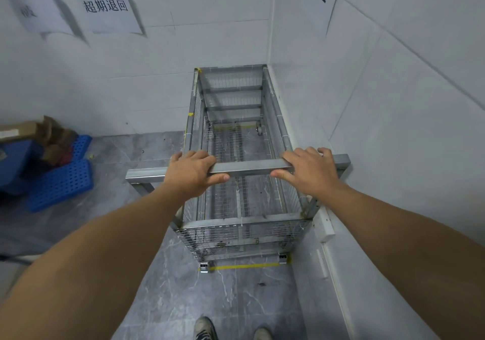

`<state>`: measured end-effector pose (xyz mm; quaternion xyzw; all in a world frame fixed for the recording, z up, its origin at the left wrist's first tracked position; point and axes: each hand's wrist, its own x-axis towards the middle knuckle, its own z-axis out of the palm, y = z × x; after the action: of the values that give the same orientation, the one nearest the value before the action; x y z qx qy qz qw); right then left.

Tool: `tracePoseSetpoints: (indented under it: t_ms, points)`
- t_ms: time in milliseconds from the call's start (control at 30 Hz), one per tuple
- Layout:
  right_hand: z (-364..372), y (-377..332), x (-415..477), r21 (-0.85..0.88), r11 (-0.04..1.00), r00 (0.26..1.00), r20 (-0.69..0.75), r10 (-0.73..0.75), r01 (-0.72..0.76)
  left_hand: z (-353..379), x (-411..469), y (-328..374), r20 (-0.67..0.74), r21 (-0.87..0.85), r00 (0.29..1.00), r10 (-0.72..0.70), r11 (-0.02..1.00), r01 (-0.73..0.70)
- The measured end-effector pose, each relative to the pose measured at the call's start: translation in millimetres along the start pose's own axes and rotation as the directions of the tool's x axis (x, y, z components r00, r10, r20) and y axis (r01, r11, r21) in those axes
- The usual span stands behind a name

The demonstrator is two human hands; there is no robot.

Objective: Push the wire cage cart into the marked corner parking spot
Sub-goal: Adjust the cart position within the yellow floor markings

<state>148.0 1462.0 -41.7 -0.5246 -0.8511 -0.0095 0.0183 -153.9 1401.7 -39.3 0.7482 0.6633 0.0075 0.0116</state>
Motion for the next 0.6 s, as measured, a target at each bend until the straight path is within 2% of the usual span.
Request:
tracePoseSetpoints:
  t_ms: [233,600]
  points:
    - [-3.6,24.6,-13.4,-0.009,0.999,0.998,-0.045,-0.036,0.036,-1.7,-2.6,6.2,0.04,0.026,0.997,-0.066,0.998,0.065]
    - [0.8,26.0,-10.4,-0.006,1.0,0.994,-0.107,-0.011,0.011,-1.6,7.3,3.6,0.02,0.086,1.0,-0.012,0.996,0.01]
